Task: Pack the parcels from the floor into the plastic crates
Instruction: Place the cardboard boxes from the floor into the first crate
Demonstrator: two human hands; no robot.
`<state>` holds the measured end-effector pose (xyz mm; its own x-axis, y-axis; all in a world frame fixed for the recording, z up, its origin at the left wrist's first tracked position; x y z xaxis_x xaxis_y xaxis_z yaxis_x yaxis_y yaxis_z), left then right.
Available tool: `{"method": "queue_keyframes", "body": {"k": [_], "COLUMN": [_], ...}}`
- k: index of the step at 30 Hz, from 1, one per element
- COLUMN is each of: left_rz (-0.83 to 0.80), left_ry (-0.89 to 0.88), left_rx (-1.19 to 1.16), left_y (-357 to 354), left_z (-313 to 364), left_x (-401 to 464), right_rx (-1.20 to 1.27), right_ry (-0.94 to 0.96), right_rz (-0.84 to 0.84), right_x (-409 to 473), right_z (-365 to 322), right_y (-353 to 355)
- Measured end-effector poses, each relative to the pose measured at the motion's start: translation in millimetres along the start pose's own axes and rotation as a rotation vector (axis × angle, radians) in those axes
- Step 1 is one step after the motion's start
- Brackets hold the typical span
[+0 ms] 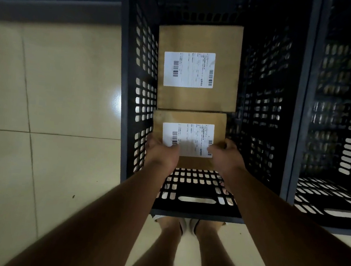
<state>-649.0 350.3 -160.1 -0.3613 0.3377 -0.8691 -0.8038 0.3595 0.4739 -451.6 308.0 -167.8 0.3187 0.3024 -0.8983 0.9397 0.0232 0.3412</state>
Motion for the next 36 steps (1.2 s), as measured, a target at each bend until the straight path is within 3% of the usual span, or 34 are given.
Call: {"method": "queue_keyframes", "body": {"k": [6,11,17,24,28,36], "left_rz": [0.041,0.088,0.03,-0.12,-0.192,-0.133], "left_ry": [-0.017,0.016,0.036,0.07,0.027,-0.17], "left_rx": [0.057,0.242,0.249,0.19,0.25,0.404], "left_y": [-2.4,-6.3,0.3,17.5,24.9,46.5], "left_z": [6.3,8.2,18.3,32.1,44.4,88.7], "left_x": [1.8,5.0,2.8,-12.3,-45.0,-140.5], "right_rx": [-0.02,-0.047,0.056,-0.113,-0.162,-0.23], "right_ry": [0.04,0.052,-0.029,0.026,0.094,0.231], "right_rz": [-0.024,-0.068,-0.137,-0.099,-0.069,-0.043], "right_x": [0.1,-4.2,0.6,-8.5,-29.8,-105.2], "right_z": [-1.1,-3.5,-5.1,-34.9,-52.3,-82.3], "right_y": [-1.8,-2.1,-4.5,16.0,43.2,103.5]}}
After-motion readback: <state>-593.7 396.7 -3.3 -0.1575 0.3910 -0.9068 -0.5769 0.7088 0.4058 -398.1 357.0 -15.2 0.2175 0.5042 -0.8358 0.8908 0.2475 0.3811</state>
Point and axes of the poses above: each hand's wrist, its own x-axis towards the middle knuckle, its own y-axis out of the back of the hand, z = x × y, the point moved 5 cm from there along x, towards the middle knuckle, and after that the axes turned 4 degrees about y, right-handed, at the moved point
